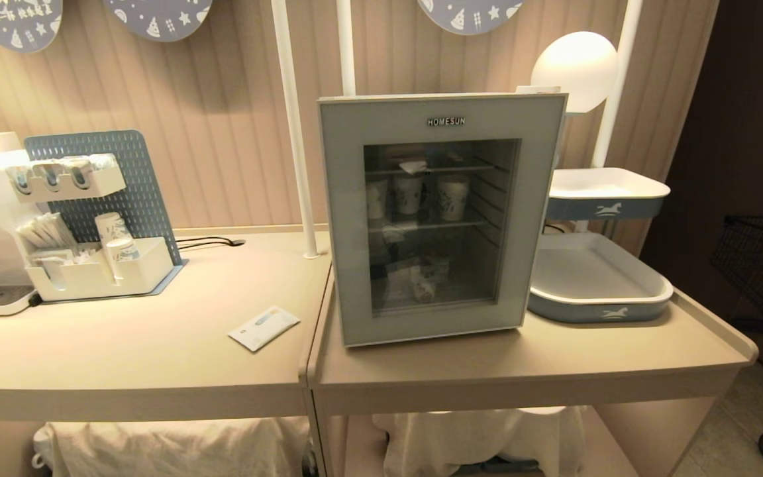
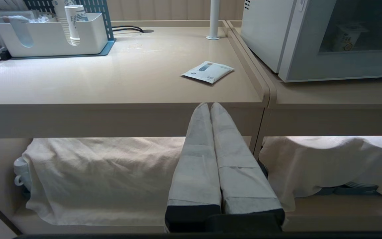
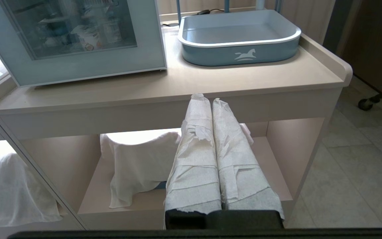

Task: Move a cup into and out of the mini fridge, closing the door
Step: Open the freezer door

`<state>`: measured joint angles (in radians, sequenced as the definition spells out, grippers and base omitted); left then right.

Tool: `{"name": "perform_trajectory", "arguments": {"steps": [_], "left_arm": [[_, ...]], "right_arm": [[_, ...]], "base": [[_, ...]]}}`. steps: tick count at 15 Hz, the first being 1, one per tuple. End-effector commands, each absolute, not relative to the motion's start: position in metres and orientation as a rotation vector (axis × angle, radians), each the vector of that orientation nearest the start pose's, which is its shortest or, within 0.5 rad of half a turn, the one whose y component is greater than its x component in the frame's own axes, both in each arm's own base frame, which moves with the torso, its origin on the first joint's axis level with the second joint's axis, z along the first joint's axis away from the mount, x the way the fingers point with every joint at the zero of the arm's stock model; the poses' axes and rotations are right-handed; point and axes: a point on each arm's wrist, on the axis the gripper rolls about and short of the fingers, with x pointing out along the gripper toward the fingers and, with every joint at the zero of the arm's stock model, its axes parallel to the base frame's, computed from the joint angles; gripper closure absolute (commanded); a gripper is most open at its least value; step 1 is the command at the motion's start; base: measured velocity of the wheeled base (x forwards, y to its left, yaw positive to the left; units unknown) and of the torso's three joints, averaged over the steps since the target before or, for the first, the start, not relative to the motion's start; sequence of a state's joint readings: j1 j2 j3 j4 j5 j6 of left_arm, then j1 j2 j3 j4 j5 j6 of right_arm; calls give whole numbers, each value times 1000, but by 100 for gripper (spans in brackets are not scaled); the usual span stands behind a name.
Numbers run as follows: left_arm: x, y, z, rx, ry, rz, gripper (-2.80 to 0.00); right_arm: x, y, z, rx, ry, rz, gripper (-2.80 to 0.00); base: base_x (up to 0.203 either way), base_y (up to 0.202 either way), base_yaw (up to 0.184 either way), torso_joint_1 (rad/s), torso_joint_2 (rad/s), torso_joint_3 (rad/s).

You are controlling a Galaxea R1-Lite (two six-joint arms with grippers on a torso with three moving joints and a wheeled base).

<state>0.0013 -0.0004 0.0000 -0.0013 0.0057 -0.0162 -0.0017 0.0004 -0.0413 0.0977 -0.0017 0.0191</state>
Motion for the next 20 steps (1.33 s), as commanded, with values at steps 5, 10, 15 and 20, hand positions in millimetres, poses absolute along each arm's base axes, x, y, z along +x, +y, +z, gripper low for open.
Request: {"name": "perform_trajectory", "arguments": {"steps": [5, 10, 15, 20], "left_arm": [[-23, 0, 75, -17, 1, 8, 0], [-23, 0, 75, -17, 0, 8, 0], [-23, 0, 75, -15, 0, 8, 0], [-23, 0, 75, -17, 1, 8, 0]], "right_arm": [[-26, 0, 77, 20, 55, -4, 0], [-26, 0, 77, 20, 55, -4, 0], [-26, 0, 77, 20, 54, -4, 0], [-26, 0, 77, 20, 55, -4, 0]], "base": [[0, 0, 0, 0, 0, 0], [0, 0, 0, 0, 0, 0], [0, -144, 5, 5, 4, 3], [0, -23, 0, 0, 1, 0]]}}
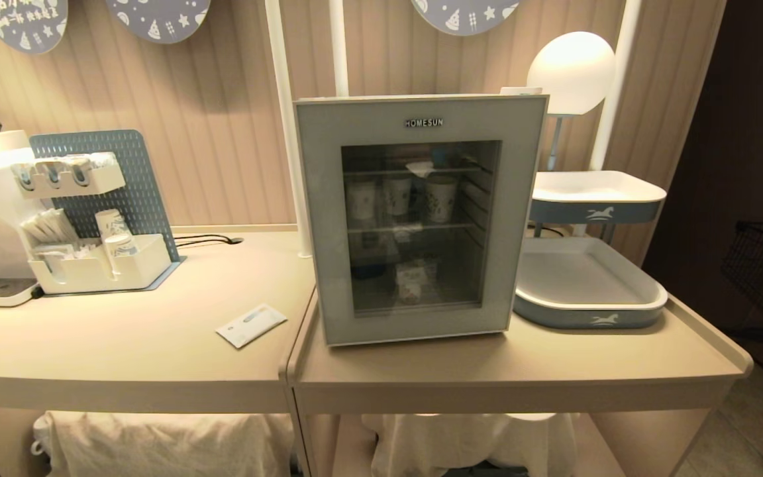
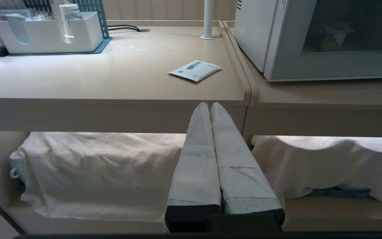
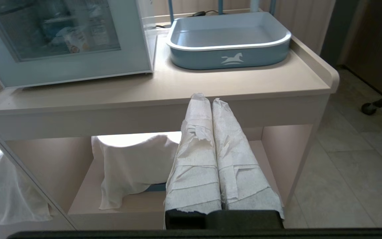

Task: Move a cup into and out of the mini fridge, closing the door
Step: Open the freezer door

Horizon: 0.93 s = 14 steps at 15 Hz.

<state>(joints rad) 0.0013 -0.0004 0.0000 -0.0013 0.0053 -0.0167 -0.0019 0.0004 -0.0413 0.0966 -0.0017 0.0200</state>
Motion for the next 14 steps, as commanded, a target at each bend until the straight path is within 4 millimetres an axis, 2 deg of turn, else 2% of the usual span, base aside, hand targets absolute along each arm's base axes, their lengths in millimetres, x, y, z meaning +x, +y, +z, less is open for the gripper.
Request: {"name": "perform_trajectory", "arguments": {"steps": [1, 3, 4, 6, 7, 9, 10, 11, 12, 13, 14], "left_arm": [[-23, 0, 75, -15, 0, 8, 0], [-23, 0, 76, -10, -4, 13, 0], [-25, 0, 83, 0, -30, 21, 0], [-34, 1, 118, -5, -91, 39, 0], [-42, 1, 150, -24, -128, 57, 0], [-67, 3, 227, -57, -194, 73, 0], [-67, 4, 263, -71, -171, 67, 0], [-50, 4, 292, -84, -103, 53, 0], [-25, 3, 311, -96, -30, 35, 0], [9, 1, 322, -106, 57, 7, 0], [50, -3, 322, -115, 158, -32, 0]], "right_arm": [[-26, 0, 77, 20, 55, -4, 0], [-26, 0, 77, 20, 55, -4, 0], [-26, 0, 77, 18, 55, -4, 0], [-26, 0, 77, 18, 57, -4, 0], [-26, 0, 77, 18, 57, -4, 0], [-26, 0, 77, 18, 57, -2, 0], [-26, 0, 77, 17, 57, -2, 0], [-26, 0, 77, 17, 57, -4, 0], [-26, 0, 77, 17, 58, -3, 0], [-26, 0, 77, 17, 58, -5, 0], [-26, 0, 77, 17, 58, -4, 0]], "base": [[0, 0, 0, 0, 0, 0], [0, 0, 0, 0, 0, 0], [0, 0, 0, 0, 0, 0], [0, 0, 0, 0, 0, 0], [0, 0, 0, 0, 0, 0], [0, 0, 0, 0, 0, 0], [0, 0, 0, 0, 0, 0], [0, 0, 0, 0, 0, 0], [0, 0, 0, 0, 0, 0], [0, 0, 0, 0, 0, 0], [0, 0, 0, 0, 0, 0]]}}
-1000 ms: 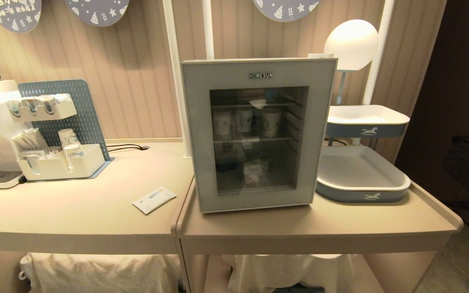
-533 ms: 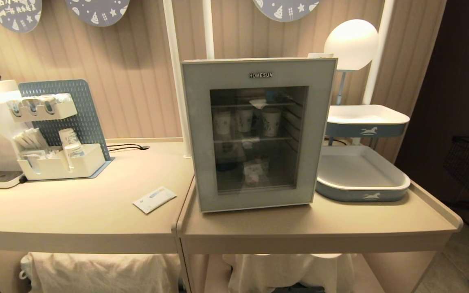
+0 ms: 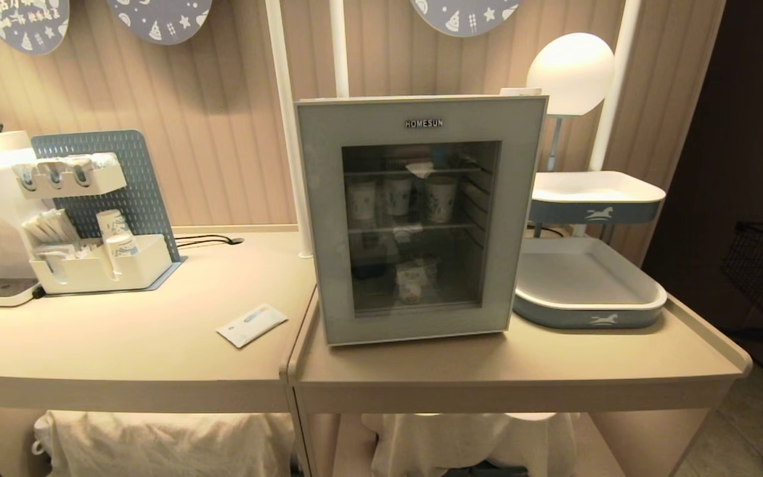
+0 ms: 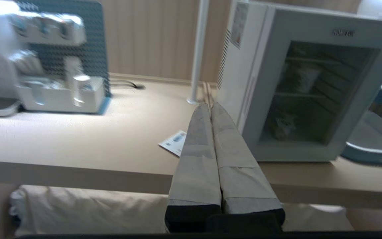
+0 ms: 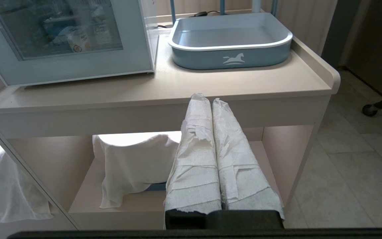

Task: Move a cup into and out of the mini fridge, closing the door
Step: Open the freezer door

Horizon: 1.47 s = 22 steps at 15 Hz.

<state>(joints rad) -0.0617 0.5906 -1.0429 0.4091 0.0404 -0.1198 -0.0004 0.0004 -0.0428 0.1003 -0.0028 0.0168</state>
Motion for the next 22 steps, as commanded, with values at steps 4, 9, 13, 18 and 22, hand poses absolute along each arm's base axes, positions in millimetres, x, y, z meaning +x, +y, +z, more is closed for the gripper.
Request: {"name": "perform_trajectory", "arguments": {"steps": [4, 9, 13, 18, 22], "left_arm": [[203, -17, 287, -166, 444, -208, -280], [306, 4, 222, -428, 566, -854, -280], [348, 14, 171, -380, 436, -971, -280], [377, -21, 132, -349, 314, -1021, -280], [376, -63, 116, -354, 249, -927, -280]], "right_arm": [[-26, 0, 77, 17, 58, -5, 0], [-26, 0, 77, 18, 57, -2, 0], [-26, 0, 77, 18, 57, -3, 0], [-26, 0, 77, 20, 57, -2, 0], [-26, 0, 77, 20, 57, -2, 0]], "base": [[0, 0, 0, 0, 0, 0], [0, 0, 0, 0, 0, 0], [0, 0, 0, 0, 0, 0], [0, 0, 0, 0, 0, 0], [0, 0, 0, 0, 0, 0]]}}
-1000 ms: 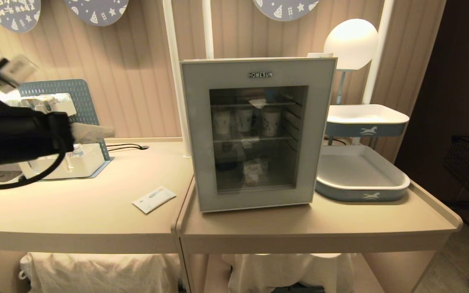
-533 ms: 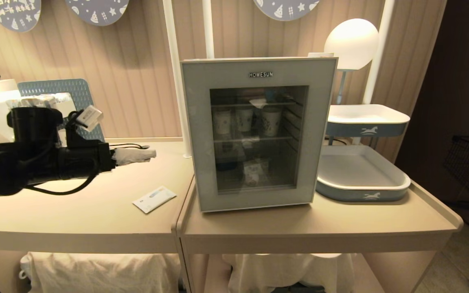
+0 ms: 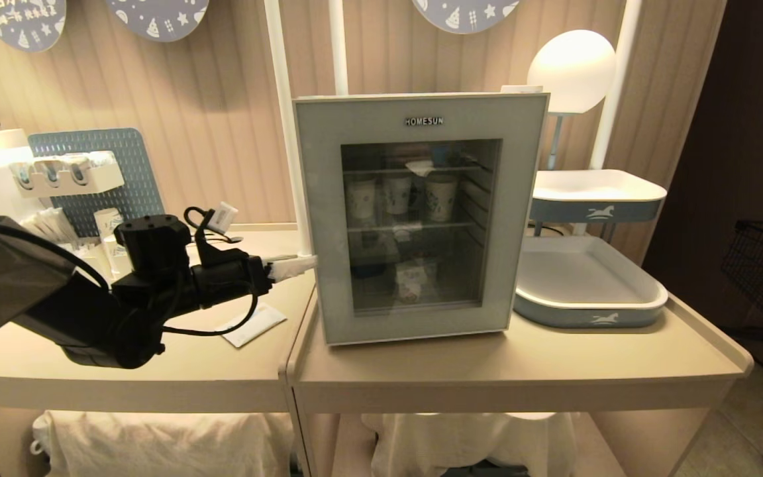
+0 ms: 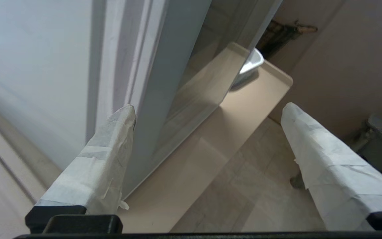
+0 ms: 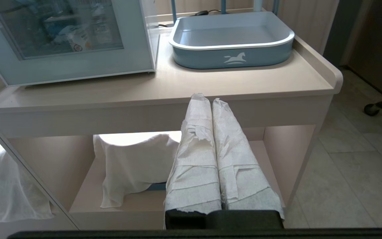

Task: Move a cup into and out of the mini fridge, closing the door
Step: Open the freezer door

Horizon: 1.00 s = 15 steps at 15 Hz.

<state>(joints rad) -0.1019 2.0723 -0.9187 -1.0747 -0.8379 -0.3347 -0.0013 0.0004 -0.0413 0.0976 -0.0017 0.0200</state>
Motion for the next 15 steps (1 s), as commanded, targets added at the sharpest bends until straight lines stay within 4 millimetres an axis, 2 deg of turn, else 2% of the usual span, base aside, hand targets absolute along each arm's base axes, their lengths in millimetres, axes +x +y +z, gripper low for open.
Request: {"name": "perform_trajectory", "arguments": {"steps": [1, 2, 8, 12, 15], "left_arm": [[377, -67, 116, -392, 259, -933, -280], [378, -74, 117, -407, 259, -940, -280], [380, -84, 114, -403, 250, -943, -280], [361, -79, 123, -402, 209, -895, -280], [365, -79, 124, -402, 191, -844, -280]], "right_arm": [[-26, 0, 77, 20, 57, -3, 0], [-26, 0, 77, 20, 57, -2, 0], [-26, 0, 77, 20, 57, -2, 0], [-26, 0, 77, 20, 57, -4, 0], [-26, 0, 77, 20, 55, -3, 0]], "base": [[0, 0, 0, 0, 0, 0], [0, 0, 0, 0, 0, 0], [0, 0, 0, 0, 0, 0], [0, 0, 0, 0, 0, 0], [0, 0, 0, 0, 0, 0]]}}
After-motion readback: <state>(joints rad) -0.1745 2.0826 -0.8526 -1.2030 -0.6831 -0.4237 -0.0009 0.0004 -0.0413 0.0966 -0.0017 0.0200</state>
